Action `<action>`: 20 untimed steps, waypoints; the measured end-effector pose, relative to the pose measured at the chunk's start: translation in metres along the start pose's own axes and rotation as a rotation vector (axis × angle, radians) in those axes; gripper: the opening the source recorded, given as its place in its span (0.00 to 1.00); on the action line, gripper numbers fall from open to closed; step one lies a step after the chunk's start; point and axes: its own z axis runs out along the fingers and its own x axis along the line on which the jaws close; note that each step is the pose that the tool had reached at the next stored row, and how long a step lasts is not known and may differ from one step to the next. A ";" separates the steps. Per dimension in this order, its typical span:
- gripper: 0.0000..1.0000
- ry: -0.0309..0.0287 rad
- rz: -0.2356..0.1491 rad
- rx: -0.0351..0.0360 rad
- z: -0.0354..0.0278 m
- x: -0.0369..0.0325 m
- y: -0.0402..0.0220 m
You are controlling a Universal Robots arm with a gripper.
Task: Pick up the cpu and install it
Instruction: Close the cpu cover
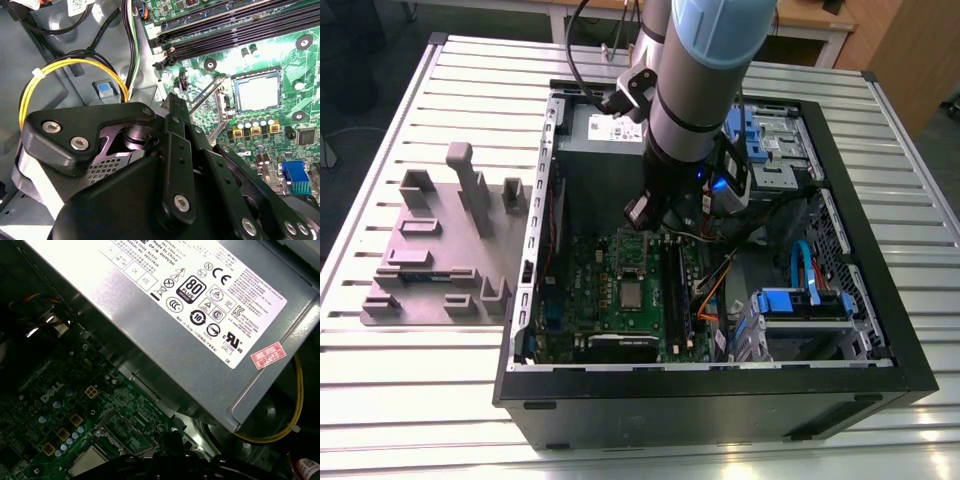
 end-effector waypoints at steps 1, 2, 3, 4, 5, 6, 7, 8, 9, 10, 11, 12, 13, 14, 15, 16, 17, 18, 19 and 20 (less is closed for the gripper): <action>0.10 0.0000 0.000 0.0000 -0.0007 -0.0001 0.0002; 0.10 0.0000 0.000 -0.0001 -0.0013 -0.0001 0.0003; 0.10 0.0000 0.000 -0.0001 -0.0019 -0.0001 0.0005; 0.10 0.0000 -0.001 -0.0001 -0.0024 -0.0001 0.0006; 0.10 -0.0002 -0.001 -0.0001 -0.0026 0.0000 0.0006; 0.10 -0.0002 -0.001 -0.0001 -0.0028 0.0001 0.0006; 0.10 -0.0003 -0.001 0.0000 -0.0030 0.0002 0.0006; 0.10 -0.0003 -0.001 0.0001 -0.0032 0.0003 0.0005; 0.10 -0.0002 -0.002 0.0003 -0.0035 0.0005 0.0005; 0.10 -0.0003 -0.002 0.0004 -0.0037 0.0006 0.0004; 0.10 -0.0004 -0.002 0.0005 -0.0039 0.0008 0.0004; 0.10 -0.0007 -0.002 0.0004 -0.0042 0.0008 0.0004; 0.10 -0.0007 -0.003 0.0005 -0.0045 0.0009 0.0004; 0.10 -0.0009 -0.003 0.0006 -0.0047 0.0010 0.0003; 0.10 -0.0009 -0.003 0.0007 -0.0049 0.0011 0.0003; 0.10 -0.0009 -0.003 0.0008 -0.0050 0.0012 0.0003; 0.10 -0.0009 -0.004 0.0010 -0.0052 0.0012 0.0002; 0.10 -0.0010 -0.004 0.0012 -0.0053 0.0015 0.0001; 0.10 -0.0012 -0.005 0.0013 -0.0054 0.0018 -0.0003; 0.10 -0.0012 -0.006 0.0014 -0.0055 0.0022 -0.0007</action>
